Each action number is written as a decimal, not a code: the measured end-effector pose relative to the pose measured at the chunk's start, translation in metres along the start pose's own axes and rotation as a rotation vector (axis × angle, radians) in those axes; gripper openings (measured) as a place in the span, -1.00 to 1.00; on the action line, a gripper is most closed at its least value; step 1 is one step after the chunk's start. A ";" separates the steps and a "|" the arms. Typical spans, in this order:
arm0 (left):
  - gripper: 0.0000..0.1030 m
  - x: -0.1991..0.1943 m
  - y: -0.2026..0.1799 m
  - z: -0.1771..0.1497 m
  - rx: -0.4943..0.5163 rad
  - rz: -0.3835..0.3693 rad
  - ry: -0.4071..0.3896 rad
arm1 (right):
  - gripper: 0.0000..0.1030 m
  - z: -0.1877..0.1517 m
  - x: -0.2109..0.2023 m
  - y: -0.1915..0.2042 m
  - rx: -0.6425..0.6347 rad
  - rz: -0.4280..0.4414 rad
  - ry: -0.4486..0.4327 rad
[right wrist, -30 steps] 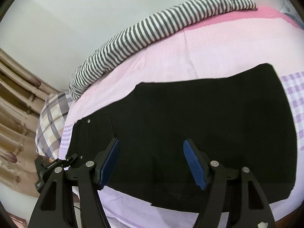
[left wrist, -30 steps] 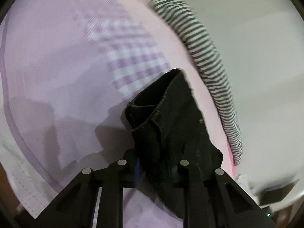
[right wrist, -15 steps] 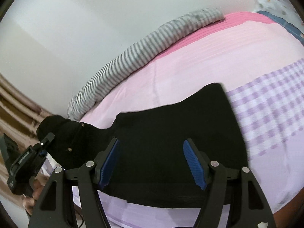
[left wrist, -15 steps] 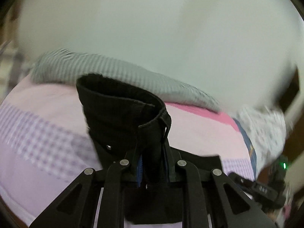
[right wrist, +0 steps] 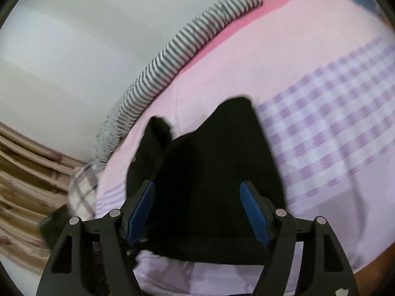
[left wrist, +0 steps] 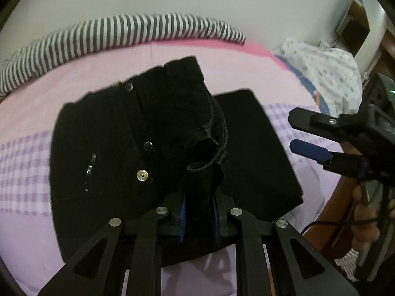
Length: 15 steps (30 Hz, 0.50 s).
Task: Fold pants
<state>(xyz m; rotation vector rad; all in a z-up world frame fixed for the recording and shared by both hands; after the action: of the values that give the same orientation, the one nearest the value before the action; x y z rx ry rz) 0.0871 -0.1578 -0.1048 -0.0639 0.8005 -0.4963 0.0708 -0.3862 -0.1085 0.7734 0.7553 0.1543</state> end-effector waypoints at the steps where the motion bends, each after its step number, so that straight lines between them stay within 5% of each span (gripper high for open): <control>1: -0.66 0.001 -0.006 0.003 0.013 0.006 -0.005 | 0.36 -0.003 0.005 -0.001 0.016 0.015 0.024; 4: -0.57 0.000 -0.014 0.002 0.056 0.017 0.011 | 0.36 -0.007 0.019 0.001 0.031 0.044 0.073; 9: -0.42 -0.004 -0.016 -0.002 0.023 -0.111 0.080 | 0.36 -0.014 0.039 0.007 0.045 0.085 0.141; 15: -0.35 -0.036 -0.010 0.007 0.040 -0.115 -0.001 | 0.36 -0.021 0.047 0.005 0.059 0.089 0.182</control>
<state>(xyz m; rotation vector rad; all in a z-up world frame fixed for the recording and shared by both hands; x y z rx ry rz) 0.0667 -0.1510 -0.0736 -0.0731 0.7886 -0.6211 0.0914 -0.3526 -0.1413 0.8569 0.9014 0.2863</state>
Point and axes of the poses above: each gripper's, at about its wrist camera, not at the fingertips, and x roughly the way its jaws point, y to its left, z to its top, the point moved 2 cm from there along x, roughly the way its jaws point, and after that the axes turned 13 degrees about -y, right-handed, at the moved point
